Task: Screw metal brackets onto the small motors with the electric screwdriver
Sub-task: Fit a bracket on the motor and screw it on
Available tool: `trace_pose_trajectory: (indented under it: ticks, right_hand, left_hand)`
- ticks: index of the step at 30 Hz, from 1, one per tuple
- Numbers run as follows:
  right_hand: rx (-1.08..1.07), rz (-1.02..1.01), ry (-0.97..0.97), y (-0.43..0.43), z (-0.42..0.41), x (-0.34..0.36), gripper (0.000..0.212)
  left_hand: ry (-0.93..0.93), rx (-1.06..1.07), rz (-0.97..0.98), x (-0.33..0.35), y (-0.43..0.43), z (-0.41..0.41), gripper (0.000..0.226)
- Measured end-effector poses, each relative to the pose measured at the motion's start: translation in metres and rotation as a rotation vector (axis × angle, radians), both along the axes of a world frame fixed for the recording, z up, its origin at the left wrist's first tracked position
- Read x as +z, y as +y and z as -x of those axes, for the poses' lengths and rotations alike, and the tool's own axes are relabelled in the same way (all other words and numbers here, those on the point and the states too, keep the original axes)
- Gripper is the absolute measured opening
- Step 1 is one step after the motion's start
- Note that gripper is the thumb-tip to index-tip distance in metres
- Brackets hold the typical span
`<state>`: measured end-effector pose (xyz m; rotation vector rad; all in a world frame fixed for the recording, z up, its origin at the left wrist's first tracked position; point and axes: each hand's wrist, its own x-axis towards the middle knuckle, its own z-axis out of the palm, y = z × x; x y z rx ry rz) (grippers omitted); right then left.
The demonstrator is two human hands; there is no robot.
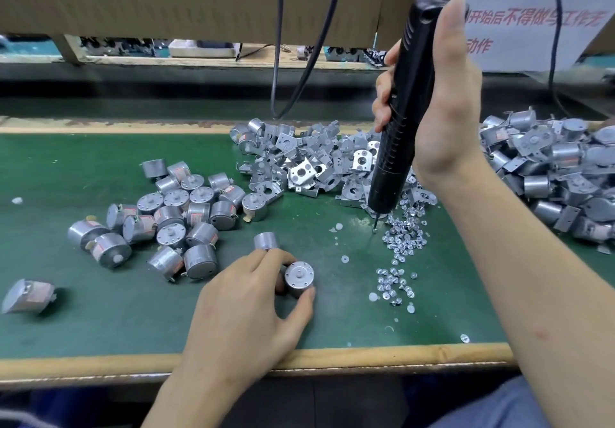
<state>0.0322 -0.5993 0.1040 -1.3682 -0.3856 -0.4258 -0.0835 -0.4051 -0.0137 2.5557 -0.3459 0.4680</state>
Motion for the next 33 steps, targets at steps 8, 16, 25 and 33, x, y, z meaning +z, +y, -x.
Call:
trace_pose_trajectory:
  ticks: [8, 16, 25, 33]
  right_hand:
    - [-0.02, 0.01, 0.008, 0.0003, 0.0011, -0.001, 0.051]
    - [-0.013, -0.001, 0.022, -0.0001, 0.0006, -0.0013, 0.052]
    - [-0.022, 0.003, 0.013, 0.0019, 0.0007, -0.0015, 0.053]
    - [-0.019, -0.002, 0.02, 0.0039, -0.0003, -0.0034, 0.053]
  left_hand:
    - [-0.016, 0.009, 0.012, -0.0016, -0.0008, -0.0002, 0.026]
    - [-0.009, 0.003, 0.016, -0.0021, -0.0005, -0.0003, 0.027]
    - [0.0, 0.001, 0.017, -0.0026, -0.0007, -0.0006, 0.027]
    - [0.007, 0.002, 0.004, -0.0044, -0.0004, -0.0012, 0.028]
